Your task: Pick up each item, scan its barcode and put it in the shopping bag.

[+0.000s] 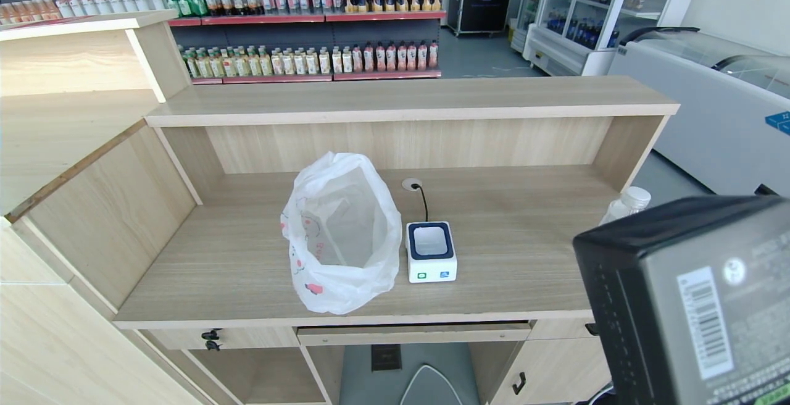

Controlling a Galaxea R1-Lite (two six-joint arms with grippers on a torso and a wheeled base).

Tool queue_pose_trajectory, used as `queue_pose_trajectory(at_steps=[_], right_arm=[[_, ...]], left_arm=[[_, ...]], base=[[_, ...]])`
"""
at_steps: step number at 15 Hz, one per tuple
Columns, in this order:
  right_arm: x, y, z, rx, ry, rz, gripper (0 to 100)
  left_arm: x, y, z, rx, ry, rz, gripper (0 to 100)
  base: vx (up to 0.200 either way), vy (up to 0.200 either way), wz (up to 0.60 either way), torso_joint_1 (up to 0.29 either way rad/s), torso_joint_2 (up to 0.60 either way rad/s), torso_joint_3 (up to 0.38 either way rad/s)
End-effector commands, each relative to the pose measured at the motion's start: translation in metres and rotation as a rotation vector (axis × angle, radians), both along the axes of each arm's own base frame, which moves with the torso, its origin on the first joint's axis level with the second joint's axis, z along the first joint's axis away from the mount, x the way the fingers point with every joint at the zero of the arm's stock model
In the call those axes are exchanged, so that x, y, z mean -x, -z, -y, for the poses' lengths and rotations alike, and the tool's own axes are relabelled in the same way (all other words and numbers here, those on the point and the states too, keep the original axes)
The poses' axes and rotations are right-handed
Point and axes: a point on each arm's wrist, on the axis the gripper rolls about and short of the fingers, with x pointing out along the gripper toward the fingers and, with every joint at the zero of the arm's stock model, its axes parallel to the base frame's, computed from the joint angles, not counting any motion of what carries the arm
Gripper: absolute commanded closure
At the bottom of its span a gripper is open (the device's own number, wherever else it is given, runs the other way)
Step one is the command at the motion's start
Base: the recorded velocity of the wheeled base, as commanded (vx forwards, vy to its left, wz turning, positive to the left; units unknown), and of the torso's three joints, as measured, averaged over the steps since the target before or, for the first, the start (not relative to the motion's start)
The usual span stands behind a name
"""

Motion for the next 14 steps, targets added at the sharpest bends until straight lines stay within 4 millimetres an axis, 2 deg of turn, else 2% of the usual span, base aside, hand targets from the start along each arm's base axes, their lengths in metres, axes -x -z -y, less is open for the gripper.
queue_pose_trajectory(at_steps=[1, 7, 8, 10, 11, 13, 14], right_arm=[[0.0, -0.002, 0.0, -0.007, -0.002, 0.003, 100], [0.0, -0.005, 0.001, -0.021, 0.025, -0.021, 100], [-0.004, -0.004, 0.0, -0.033, 0.049, -0.123, 100], [-0.023, -0.017, 0.011, -0.139, 0.236, -0.308, 100], [-0.038, -0.017, 0.021, -0.26, 0.356, -0.582, 100], [-0.057, 0.001, 0.025, -0.391, 0.465, -1.043, 100], [-0.062, 0.0, 0.034, -0.477, 0.507, -1.173, 100]], left_arm=[[0.0, 0.0, 0.0, 0.001, -0.002, 0.0, 0], [0.0, 0.0, 0.0, 0.001, -0.001, 0.0, 0], [0.0, 0.0, 0.0, 0.001, -0.001, 0.0, 0], [0.0, 0.0, 0.0, 0.001, -0.001, 0.0, 0], [0.0, 0.0, 0.0, 0.001, -0.001, 0.0, 0], [0.0, 0.0, 0.0, 0.001, -0.001, 0.0, 0], [0.0, 0.0, 0.0, 0.001, -0.001, 0.0, 0]], base=[[0.0, 0.0, 0.0, 0.0, 0.0, 0.0], [0.0, 0.0, 0.0, 0.0, 0.0, 0.0], [0.0, 0.0, 0.0, 0.0, 0.0, 0.0], [0.0, 0.0, 0.0, 0.0, 0.0, 0.0], [0.0, 0.0, 0.0, 0.0, 0.0, 0.0], [0.0, 0.0, 0.0, 0.0, 0.0, 0.0], [0.0, 0.0, 0.0, 0.0, 0.0, 0.0]])
